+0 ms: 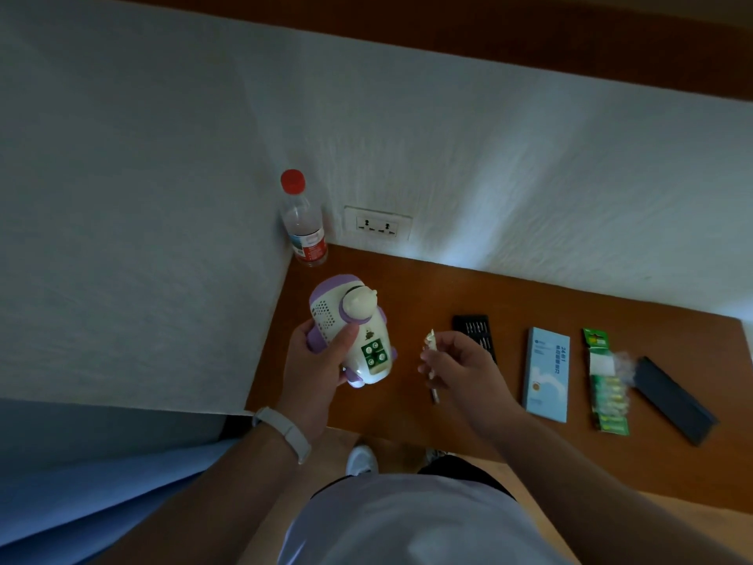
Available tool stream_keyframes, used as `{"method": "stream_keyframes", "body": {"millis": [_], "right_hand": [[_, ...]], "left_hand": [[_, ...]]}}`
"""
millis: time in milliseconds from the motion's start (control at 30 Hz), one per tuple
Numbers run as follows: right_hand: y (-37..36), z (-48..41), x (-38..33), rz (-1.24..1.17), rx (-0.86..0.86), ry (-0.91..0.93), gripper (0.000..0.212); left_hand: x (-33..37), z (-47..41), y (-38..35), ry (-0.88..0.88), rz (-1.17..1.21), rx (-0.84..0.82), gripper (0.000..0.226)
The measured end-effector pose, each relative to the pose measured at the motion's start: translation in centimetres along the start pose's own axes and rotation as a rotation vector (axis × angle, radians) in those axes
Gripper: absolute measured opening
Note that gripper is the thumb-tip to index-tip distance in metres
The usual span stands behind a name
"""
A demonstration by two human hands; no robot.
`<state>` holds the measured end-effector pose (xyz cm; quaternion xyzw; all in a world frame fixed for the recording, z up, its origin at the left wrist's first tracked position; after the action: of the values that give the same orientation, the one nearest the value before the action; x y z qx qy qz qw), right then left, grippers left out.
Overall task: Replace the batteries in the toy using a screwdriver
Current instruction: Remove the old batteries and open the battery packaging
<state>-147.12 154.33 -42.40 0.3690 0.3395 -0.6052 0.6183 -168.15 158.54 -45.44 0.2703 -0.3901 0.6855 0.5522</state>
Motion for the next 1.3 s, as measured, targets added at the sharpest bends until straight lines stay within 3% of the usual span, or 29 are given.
{"method": "stream_keyframes", "body": {"millis": [133,333,533,700,833,1300], "right_hand": [[0.7,-1.3,3.8,-0.031,0.002,-0.2,0.02],[0.1,-3.0,6.9,-0.068,0.015,-0.33,0.018],[-1.6,-4.9,7.6,0.085,-0.03,-0.285,0.016],[-2.4,-6.1,8.4,0.524,-0.077,-0.138,0.032],[-2.7,-6.6,9.7,0.642,-0.069,-0.082,0.031],[-1.7,-5.5,7.9,0.519,0.059,-0.161,0.02]], "left_hand": [[-0.8,-0.4,2.3,0.011,-0.005,0.015,0.087],[-1.6,-0.3,4.6,-0.001,-0.056,0.023,0.083],[-2.2,0.5,5.3,0.004,-0.08,0.031,0.075],[-2.8,0.7,5.6,0.018,-0.076,0.031,0.07],[-3.4,0.9,6.0,0.032,-0.076,0.031,0.07],[-3.4,1.4,5.1,0.046,-0.088,0.026,0.071]]}}
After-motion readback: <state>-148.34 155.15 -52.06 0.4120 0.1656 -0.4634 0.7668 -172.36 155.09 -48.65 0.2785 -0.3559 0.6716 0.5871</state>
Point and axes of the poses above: each hand's wrist, its own z-axis away from the middle knuckle, its own y-axis out of the back of the hand, x = y × z, the point moved 7 cm from there along -z, towards the middle knuckle, and after that the axes turned 6 degrees about -x, right-handed, at the moved point
